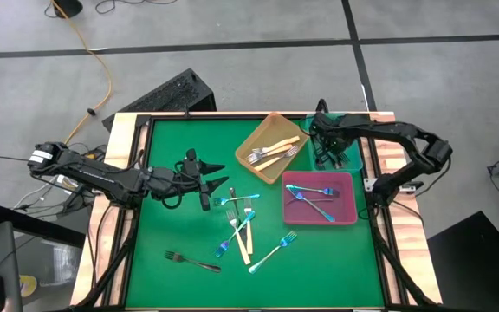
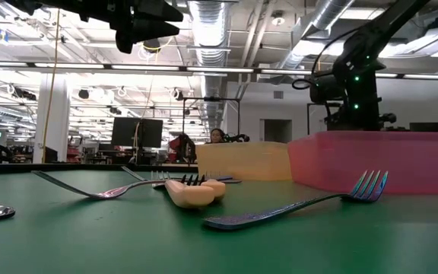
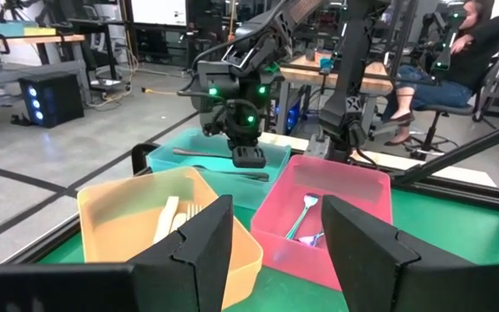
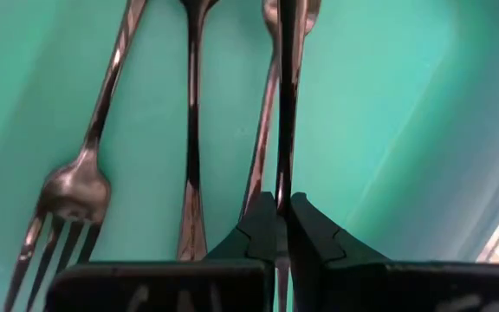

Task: Sort silverware by color (type)
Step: Put the black fork into the blue bin

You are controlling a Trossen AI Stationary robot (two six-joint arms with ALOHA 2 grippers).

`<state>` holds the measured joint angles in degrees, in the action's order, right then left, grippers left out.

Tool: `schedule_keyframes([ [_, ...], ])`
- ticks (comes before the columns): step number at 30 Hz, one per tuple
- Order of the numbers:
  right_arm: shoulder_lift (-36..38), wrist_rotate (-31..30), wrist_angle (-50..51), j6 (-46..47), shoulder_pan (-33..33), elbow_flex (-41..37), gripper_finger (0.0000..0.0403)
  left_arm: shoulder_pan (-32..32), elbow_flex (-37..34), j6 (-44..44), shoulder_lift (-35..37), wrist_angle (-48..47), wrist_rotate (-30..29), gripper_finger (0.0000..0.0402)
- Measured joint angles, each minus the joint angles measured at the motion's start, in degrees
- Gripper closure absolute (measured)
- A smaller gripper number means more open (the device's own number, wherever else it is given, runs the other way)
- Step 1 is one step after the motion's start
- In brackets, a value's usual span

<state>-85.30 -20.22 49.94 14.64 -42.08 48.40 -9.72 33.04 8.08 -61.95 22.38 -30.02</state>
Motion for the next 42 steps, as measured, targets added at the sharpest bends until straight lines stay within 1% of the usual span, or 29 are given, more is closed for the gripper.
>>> schedule_keyframes([
  [6,-0.34,0.87,-1.62,-1.67,-0.78,-0.77,0.0369,0.00,0.00,0.04,0.00,-0.88,0.00,0.0239],
  [12,-0.34,3.79,-3.43,-3.95,-1.57,-3.17,0.0369,0.00,0.00,0.05,0.00,-1.10,0.00,0.0239],
  [17,-0.34,3.81,-4.23,-4.53,-2.02,-4.78,0.0367,0.00,0.00,0.19,0.00,-1.12,0.00,0.0239],
  [23,-0.34,3.96,-4.49,-4.66,-2.21,-4.83,0.0366,0.00,0.00,0.26,0.00,-1.08,-0.30,0.0239],
  [27,-0.34,5.91,-4.75,-4.65,-2.77,-4.83,0.0366,0.00,0.00,0.31,0.00,-1.05,-0.31,0.0239],
  [42,-0.34,6.86,-5.57,-4.33,-3.70,-4.81,0.0356,0.00,0.00,0.37,0.00,-1.07,-0.38,0.0239],
])
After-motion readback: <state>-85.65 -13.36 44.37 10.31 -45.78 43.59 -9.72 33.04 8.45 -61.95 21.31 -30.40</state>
